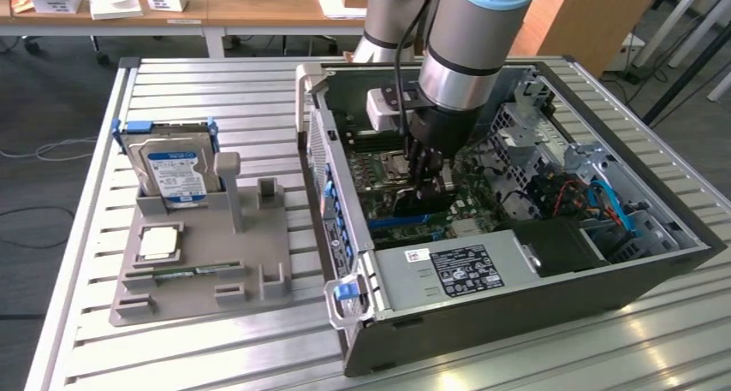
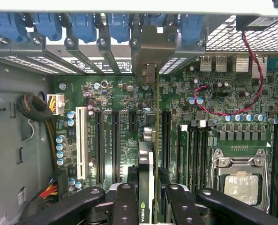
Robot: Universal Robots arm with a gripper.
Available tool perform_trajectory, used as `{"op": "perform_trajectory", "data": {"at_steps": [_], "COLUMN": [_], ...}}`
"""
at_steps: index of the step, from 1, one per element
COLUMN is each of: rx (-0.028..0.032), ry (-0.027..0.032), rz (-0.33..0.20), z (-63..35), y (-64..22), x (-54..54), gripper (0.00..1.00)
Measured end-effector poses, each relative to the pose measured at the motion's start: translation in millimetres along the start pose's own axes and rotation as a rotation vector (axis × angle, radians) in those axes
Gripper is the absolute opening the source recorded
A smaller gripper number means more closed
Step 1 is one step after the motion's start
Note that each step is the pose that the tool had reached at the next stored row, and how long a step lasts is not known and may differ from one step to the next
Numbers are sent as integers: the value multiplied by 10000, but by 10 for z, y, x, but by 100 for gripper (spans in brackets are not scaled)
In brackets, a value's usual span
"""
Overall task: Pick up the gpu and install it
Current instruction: 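Insert the gpu into the slot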
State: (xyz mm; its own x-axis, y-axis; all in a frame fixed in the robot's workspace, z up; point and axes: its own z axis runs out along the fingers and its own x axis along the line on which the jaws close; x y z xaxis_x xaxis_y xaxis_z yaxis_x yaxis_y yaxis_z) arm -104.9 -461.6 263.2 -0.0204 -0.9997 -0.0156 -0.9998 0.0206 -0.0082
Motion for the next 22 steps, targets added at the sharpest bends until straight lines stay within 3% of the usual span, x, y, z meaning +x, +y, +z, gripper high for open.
{"op": "perform_trajectory", "data": {"at_steps": [22], "rx": [1], "ry": [-1], "rz": [3], "z": [30], "y": [20], "x": [1], "gripper": [27]}}
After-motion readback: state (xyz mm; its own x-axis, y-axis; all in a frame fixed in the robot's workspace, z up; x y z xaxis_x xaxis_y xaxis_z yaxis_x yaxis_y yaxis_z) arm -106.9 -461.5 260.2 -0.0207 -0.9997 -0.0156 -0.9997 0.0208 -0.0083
